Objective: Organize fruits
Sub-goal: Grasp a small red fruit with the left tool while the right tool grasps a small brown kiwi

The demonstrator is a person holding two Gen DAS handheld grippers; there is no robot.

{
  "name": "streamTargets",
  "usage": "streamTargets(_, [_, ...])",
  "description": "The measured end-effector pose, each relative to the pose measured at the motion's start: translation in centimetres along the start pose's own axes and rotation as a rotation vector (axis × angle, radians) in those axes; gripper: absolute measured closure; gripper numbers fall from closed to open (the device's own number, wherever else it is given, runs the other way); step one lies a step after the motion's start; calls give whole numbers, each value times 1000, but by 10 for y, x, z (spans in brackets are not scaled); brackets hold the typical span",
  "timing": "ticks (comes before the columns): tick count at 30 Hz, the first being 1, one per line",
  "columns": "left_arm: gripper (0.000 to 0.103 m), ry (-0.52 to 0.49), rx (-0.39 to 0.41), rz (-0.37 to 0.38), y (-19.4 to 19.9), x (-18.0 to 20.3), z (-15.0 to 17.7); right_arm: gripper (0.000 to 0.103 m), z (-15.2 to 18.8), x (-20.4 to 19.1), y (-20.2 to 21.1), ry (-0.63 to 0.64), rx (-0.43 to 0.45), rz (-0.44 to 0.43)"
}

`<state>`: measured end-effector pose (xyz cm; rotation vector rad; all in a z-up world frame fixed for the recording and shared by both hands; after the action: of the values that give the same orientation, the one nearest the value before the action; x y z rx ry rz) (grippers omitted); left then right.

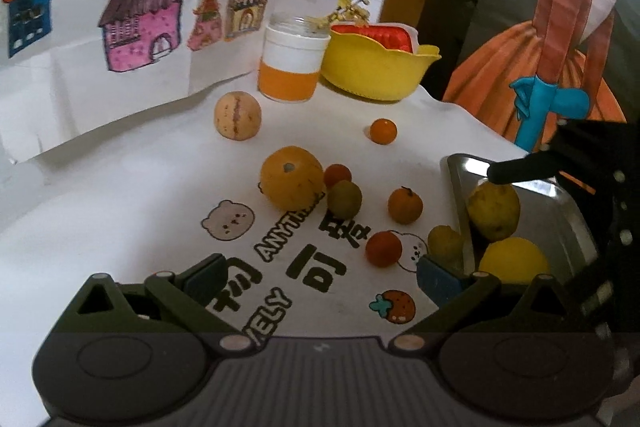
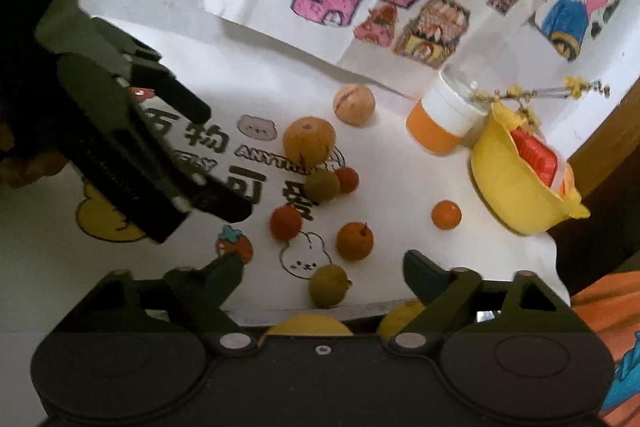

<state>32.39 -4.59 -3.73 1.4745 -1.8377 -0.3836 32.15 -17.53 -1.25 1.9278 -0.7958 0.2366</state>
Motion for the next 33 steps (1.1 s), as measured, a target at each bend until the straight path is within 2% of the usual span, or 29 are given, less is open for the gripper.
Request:
streamTargets(4, [2,-52,-8,7,-5,6,1,32,4,8,-10,-21,-27,-23])
streamTargets(9, [9,-123,-15,22,-11,16,-3,49,6,10,-21,-10,-60,-56])
streamTargets(12, [13,-160,-26,32,-14,20,-3,54,5,12,-24,4,-76,-72])
streamTargets(18, [22,-204,-55,55,-23,29,0,59,7,16,-32,-1,-116,-128])
streamTargets(23, [35,-215,-77,63,-29,32,3,67,9,18,-41,-20,-141,-165])
streamTargets(26, [42,-218,-81,66,-32,33,3,71,10,19,-43,-33,-144,-170])
streamTargets(29, [52,-215,-94,87,-32,35,2,71,11,19,-42,-38,-141,-168])
streamTargets(33, [60,-200,-106,105,-33,37,2,72,12,18,-42,-52,-134,-162])
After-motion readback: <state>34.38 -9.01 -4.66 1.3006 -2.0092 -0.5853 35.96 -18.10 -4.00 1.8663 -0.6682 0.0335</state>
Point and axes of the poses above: each gripper's, at about its wrist camera, not at the fingertips, and y roughly against the way its jaws point, x to its right, z to its underside, the point moved 6 cm from there along -y, roughly the way its jaws point, and after that the axes turned 13 degrees about y, right-handed, at the moved point
